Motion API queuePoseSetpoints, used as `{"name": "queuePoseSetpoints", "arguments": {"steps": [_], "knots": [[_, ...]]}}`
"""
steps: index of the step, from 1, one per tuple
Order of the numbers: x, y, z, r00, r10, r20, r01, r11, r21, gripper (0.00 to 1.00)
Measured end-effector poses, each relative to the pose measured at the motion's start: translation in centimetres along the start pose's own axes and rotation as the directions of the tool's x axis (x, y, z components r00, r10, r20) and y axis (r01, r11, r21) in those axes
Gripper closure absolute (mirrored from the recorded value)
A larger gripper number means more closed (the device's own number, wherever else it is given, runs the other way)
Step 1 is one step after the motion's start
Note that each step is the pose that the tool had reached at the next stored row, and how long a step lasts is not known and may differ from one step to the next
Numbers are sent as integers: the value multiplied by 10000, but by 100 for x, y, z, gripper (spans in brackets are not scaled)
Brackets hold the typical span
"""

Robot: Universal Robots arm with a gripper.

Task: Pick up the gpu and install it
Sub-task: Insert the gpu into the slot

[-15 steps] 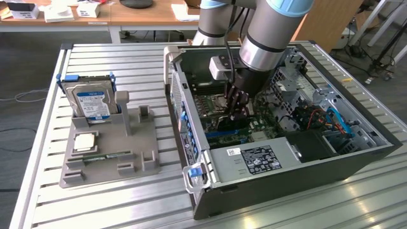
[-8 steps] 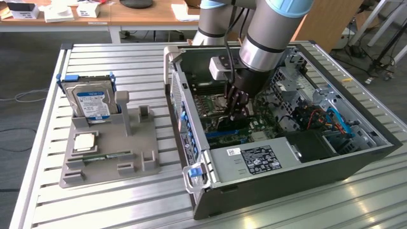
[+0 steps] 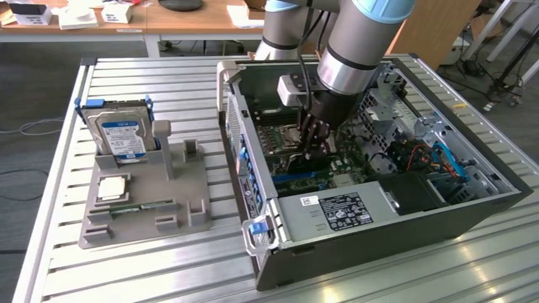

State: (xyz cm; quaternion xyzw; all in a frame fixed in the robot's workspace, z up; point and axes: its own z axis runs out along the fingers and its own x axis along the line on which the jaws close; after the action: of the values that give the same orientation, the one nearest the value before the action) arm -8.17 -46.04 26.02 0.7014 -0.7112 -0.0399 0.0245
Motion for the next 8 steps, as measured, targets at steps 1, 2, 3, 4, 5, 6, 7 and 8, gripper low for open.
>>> {"name": "queuePoseSetpoints", "arguments": {"steps": [1,2,3,4,5,6,7,8], "knots": [[0,0,0,10000,-1,0,1,10000,0,73],[0,-1,0,10000,-1,0,1,10000,0,73],[0,-1,0,10000,-2,0,2,10000,0,73],[0,-2,0,10000,-2,0,2,10000,0,73],[0,-4,0,10000,-2,0,2,10000,-1,73],[0,-4,0,10000,-1,0,1,10000,0,73],[0,-4,0,10000,0,0,0,10000,0,73],[0,-4,0,10000,0,0,0,10000,0,73]]}}
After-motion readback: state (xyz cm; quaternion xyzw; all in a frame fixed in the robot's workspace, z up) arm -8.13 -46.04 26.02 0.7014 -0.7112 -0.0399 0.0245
